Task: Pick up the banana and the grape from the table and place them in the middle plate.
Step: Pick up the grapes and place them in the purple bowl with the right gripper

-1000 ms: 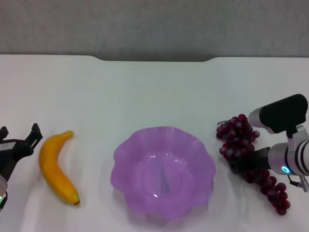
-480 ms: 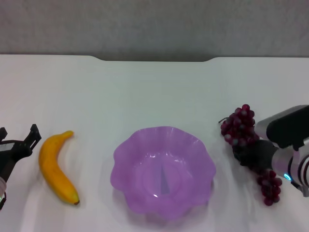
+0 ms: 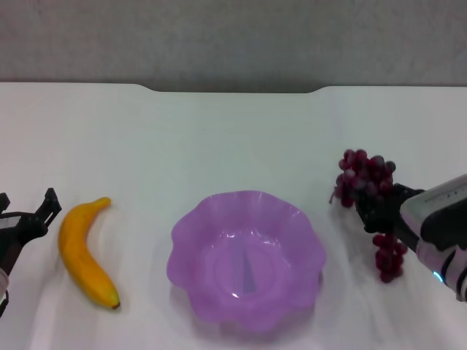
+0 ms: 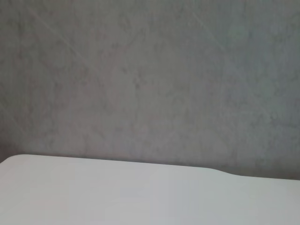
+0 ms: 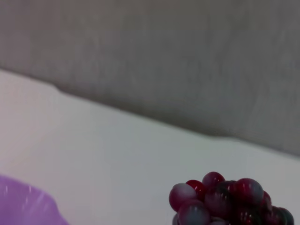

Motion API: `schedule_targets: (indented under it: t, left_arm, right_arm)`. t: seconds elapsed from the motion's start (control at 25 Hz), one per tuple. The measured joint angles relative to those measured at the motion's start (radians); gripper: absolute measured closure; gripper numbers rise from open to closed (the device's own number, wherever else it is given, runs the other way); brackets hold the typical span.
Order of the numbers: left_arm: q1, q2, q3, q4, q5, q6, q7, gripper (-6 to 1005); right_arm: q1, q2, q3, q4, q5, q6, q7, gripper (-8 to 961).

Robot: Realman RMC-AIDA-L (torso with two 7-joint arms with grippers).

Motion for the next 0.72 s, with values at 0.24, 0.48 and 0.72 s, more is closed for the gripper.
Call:
schedule_targets:
  t: [0.24,0.48,0.72]
  left_arm:
    - [0.001,0.0,0.0,0.001,-0.001,0.0,0.0,108]
    - [0.002,0.0,0.0,0.001,-0.001,0.0,0.0,108]
    - [0.003,0.001,0.0,0.002,-0.002,0.0,0.0,109]
  right_arm:
    - [-0.028,0.0,-0.095,-0.027,-0.001,-0.25,-0.019,618]
    - [-0.075,0.0,-0.126,0.014,-0.111,-0.392,-0.02,621]
    - [-0.105,-0.002,-0.127,0.147,-0.169,-0.374,-0.016,623]
